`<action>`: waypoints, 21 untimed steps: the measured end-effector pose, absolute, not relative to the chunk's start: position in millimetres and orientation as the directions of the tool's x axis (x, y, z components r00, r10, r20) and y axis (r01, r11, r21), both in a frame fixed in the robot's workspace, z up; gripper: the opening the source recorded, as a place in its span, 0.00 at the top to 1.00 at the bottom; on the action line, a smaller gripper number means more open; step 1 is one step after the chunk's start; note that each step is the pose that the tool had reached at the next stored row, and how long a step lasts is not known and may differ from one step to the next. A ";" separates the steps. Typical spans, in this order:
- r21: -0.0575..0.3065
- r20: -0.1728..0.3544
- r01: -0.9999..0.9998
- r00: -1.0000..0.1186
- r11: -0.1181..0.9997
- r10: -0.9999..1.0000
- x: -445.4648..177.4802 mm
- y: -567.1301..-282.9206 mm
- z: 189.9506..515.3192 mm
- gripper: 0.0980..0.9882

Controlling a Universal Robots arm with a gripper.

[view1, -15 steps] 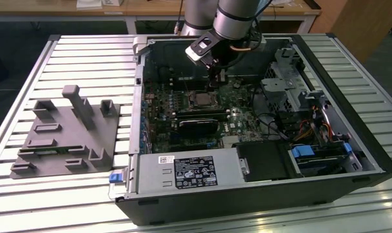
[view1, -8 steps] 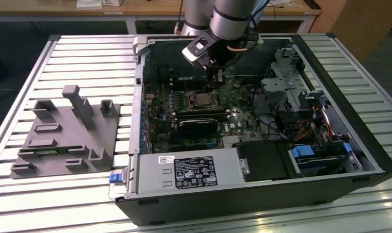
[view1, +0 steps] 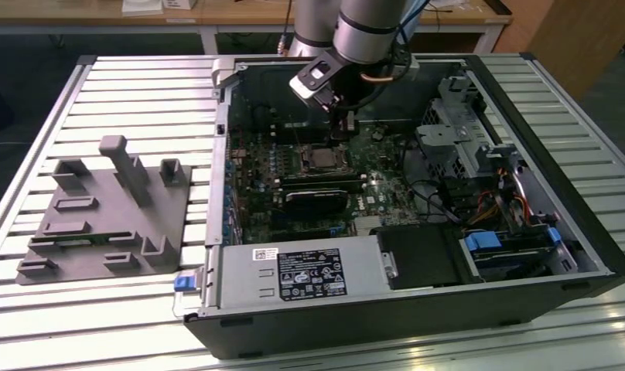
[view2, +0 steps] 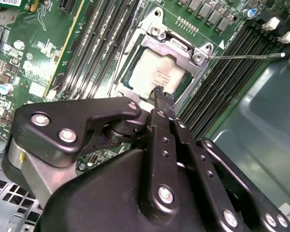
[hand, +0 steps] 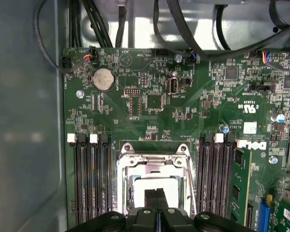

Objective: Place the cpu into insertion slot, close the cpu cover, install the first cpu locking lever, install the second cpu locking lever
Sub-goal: 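Close the cpu cover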

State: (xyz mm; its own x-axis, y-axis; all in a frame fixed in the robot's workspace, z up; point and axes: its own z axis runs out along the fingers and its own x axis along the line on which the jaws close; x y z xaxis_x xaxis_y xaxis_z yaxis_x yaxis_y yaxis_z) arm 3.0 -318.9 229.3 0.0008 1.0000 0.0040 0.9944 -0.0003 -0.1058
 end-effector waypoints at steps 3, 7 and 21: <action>-0.075 0.004 0.997 -0.001 0.001 1.000 1.8 -319.2 228.5 0.99; -0.037 0.004 0.999 -0.004 0.004 1.000 -0.3 -319.8 227.6 0.99; 0.094 0.004 0.995 -0.011 0.011 1.000 -9.8 -320.1 223.1 0.99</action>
State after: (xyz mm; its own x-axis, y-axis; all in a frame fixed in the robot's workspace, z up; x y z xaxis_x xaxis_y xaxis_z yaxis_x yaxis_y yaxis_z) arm -9.8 -320.1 223.1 -0.0114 0.9999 0.0041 0.9955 0.0110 0.0944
